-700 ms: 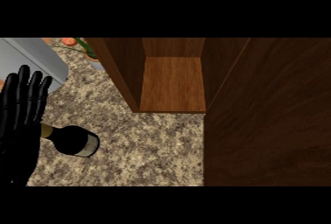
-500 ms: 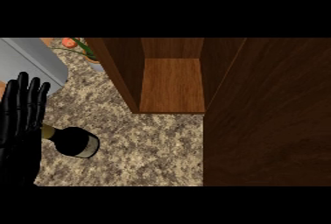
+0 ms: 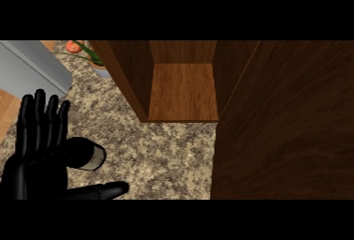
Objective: Pick up the wine, place it into the cabinet and close the cabinet
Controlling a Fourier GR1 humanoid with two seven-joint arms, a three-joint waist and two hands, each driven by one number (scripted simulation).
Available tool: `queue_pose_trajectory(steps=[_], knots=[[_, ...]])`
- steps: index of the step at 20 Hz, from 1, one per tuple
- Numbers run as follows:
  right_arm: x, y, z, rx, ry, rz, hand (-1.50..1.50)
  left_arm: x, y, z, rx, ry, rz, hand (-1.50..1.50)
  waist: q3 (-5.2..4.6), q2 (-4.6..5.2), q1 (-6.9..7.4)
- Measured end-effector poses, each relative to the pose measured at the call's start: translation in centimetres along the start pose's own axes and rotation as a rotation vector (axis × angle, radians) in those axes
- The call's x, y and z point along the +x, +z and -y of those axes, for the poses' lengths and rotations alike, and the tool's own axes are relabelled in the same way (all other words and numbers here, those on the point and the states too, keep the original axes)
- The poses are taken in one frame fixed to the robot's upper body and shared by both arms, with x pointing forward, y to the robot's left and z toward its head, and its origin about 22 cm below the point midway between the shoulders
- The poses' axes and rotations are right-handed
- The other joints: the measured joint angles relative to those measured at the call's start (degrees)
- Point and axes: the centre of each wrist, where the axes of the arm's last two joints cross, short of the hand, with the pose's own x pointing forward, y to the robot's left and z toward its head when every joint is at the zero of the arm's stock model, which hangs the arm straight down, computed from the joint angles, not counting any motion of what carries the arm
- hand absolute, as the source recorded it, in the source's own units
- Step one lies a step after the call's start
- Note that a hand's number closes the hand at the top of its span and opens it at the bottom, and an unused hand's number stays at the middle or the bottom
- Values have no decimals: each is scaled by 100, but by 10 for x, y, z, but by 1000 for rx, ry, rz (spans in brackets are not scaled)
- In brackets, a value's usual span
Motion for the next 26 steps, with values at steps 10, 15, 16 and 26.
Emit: queue_pose_trajectory(steps=[10,15,16,26], knots=[[38,-3,-16,39,-17,-25,-150,31,7,46,28,50,-10,-150,4,1,13],[43,-4,-14,45,1,-44,-150,49,8,54,52,61,-9,-150,5,2,11],[43,-3,-15,44,-7,-44,-150,48,8,59,56,64,-11,-150,5,1,6],[53,-12,-20,32,-10,-50,-150,65,11,44,133,21,-24,-150,3,-1,25]])
